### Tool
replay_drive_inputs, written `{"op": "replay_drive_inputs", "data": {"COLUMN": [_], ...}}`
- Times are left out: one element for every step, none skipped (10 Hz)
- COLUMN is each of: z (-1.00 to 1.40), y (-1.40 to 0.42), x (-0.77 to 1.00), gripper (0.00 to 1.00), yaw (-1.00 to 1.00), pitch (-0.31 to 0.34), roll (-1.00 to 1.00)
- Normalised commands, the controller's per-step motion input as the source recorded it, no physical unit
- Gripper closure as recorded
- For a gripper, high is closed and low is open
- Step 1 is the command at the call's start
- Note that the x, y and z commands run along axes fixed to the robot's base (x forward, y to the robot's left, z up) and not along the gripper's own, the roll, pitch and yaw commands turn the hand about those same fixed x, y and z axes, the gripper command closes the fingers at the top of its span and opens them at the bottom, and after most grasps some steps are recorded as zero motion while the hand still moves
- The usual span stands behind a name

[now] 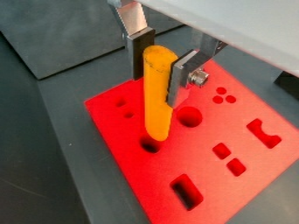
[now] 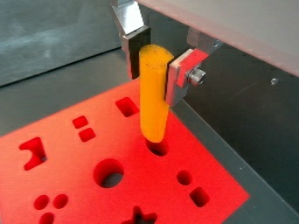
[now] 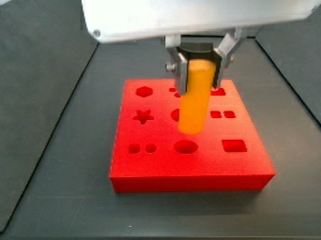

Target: Insert the oval object.

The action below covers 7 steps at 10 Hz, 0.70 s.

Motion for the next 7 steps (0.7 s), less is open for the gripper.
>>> {"op": "replay_drive_inputs", "data": {"z": [-0.2,-0.17,-0.21,-0.21,-0.18,-0.23,-0.25], "y": [-0.02,0.0,0.0,0.0,-0.12,-0.16,-0.08], "x": [0.12,0.07,0.07,0.0,0.0,0.0,0.0], "gripper": [1.0,1.0,1.0,1.0,1.0,1.0,1.0], "yaw": [-0.12,-0.14,-0.08,-0.08,-0.01,0.0,0.0], "pitch": [-0.066,-0.05,-0.053,-0.04,-0.043,-0.047,-0.037], "roll": [0.0,0.0,0.0,0.0,0.0,0.01,0.01]}}
